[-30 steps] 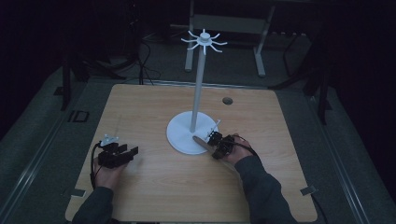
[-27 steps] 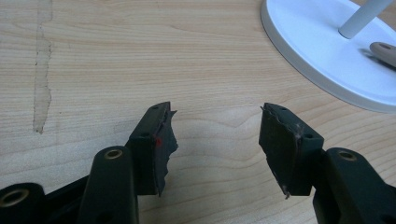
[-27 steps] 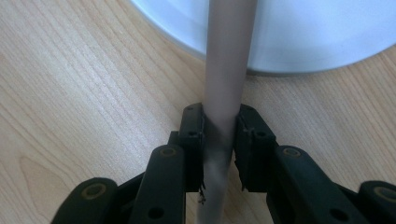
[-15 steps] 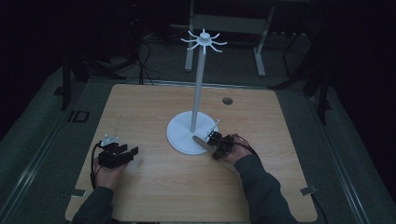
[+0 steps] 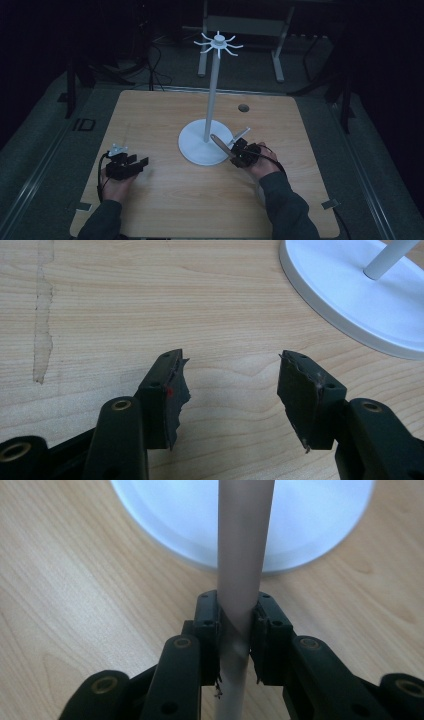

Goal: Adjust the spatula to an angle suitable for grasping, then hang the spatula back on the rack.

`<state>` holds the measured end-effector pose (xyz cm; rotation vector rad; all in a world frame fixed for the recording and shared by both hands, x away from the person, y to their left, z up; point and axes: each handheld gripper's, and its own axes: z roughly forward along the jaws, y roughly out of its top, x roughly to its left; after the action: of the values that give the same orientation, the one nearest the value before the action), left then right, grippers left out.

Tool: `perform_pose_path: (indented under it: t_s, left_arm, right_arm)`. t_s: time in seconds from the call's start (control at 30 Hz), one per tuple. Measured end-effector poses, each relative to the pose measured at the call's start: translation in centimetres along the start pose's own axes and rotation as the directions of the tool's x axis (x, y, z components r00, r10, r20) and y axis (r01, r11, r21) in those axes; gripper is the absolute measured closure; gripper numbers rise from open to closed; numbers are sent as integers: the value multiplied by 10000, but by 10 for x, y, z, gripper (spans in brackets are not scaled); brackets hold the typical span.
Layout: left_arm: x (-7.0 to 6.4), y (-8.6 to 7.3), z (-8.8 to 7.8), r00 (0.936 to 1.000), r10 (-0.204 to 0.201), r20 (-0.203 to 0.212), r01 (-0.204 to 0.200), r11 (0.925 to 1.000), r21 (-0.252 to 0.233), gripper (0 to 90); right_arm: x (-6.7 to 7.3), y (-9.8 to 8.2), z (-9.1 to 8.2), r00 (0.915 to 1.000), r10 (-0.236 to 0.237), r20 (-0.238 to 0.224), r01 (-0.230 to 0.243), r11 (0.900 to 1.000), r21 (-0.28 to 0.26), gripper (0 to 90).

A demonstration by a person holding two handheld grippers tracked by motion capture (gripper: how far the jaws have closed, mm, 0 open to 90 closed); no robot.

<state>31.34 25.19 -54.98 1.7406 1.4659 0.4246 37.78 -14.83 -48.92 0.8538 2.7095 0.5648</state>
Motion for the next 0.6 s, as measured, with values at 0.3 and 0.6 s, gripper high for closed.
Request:
perform_pose_path:
  t_s: [0.3,0.6]
  left_arm:
    - [0,0,0,10000,6,10,-6,10000,-6,447]
    - [0,1,1,10000,4,30,-4,10000,-25,446]
  right_arm:
    - [-2,-11,-21,9985,381,402,-338,9941,-1033,754]
    - [-4,-30,-52,9900,1051,941,-789,9655,-2482,755]
